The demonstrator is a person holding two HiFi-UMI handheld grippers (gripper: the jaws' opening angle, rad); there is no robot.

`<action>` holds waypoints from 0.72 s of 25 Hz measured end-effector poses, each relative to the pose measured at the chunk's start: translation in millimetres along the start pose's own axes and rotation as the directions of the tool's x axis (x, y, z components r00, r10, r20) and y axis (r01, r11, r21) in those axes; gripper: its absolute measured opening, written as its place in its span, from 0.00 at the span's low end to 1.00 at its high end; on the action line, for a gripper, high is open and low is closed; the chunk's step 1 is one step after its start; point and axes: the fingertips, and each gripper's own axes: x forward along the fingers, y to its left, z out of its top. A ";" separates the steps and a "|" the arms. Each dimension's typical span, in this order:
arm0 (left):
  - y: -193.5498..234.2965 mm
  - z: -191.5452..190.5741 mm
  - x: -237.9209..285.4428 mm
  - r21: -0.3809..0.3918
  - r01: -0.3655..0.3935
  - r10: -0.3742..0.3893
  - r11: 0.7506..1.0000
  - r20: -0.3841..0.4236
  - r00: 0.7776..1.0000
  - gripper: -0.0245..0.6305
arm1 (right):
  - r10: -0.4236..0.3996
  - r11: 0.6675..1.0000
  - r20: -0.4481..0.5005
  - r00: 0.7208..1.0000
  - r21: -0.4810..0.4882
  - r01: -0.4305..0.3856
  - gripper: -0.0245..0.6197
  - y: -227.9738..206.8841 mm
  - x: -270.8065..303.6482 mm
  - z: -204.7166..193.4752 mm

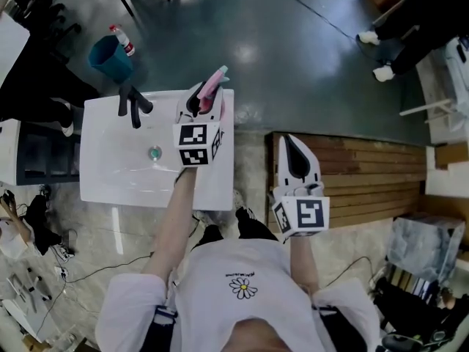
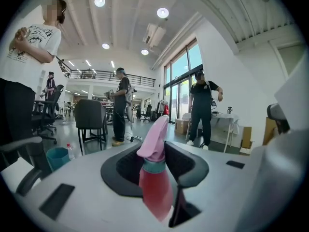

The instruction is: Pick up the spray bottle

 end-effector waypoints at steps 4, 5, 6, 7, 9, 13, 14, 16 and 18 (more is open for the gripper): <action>-0.7 41.1 -24.9 0.004 -0.006 0.005 1.000 0.085 0.996 0.26 | 0.036 0.999 0.040 0.999 -0.010 -0.036 0.08 15.2 1.2 15.3; -0.5 52.2 -32.6 0.005 -0.009 0.008 1.000 0.107 0.994 0.26 | 0.048 0.999 0.053 0.997 -0.015 -0.048 0.08 19.4 1.8 20.5; -0.3 63.3 -40.7 0.009 -0.013 0.012 1.000 0.128 0.992 0.26 | 0.061 0.998 0.066 0.996 -0.020 -0.060 0.08 23.8 2.5 25.9; 0.3 74.3 -49.6 0.014 -0.018 0.016 1.000 0.149 0.989 0.26 | 0.074 0.997 0.079 0.994 -0.026 -0.072 0.08 28.6 3.4 31.4; 2.6 95.2 -69.6 0.027 -0.030 0.024 0.999 0.189 0.982 0.26 | 0.102 0.994 0.107 0.989 -0.036 -0.099 0.08 40.7 5.2 42.2; 15.3 128.0 -119.0 0.021 -0.073 0.065 0.997 0.263 0.963 0.26 | 0.173 0.984 0.158 0.972 -0.056 -0.166 0.08 74.5 12.3 63.1; 20.1 133.1 -133.1 0.023 -0.093 0.083 0.995 0.278 0.957 0.26 | 0.196 0.980 0.169 0.966 -0.060 -0.188 0.09 85.1 14.8 68.0; 29.8 140.3 -162.5 0.034 -0.137 0.121 0.990 0.300 0.946 0.26 | 0.244 0.970 0.191 0.951 -0.069 -0.235 0.08 108.1 18.3 77.2; 38.7 147.5 -190.4 0.050 -0.180 0.155 0.982 0.318 0.935 0.26 | 0.289 0.957 0.209 0.934 -0.079 -0.278 0.08 130.6 20.4 86.5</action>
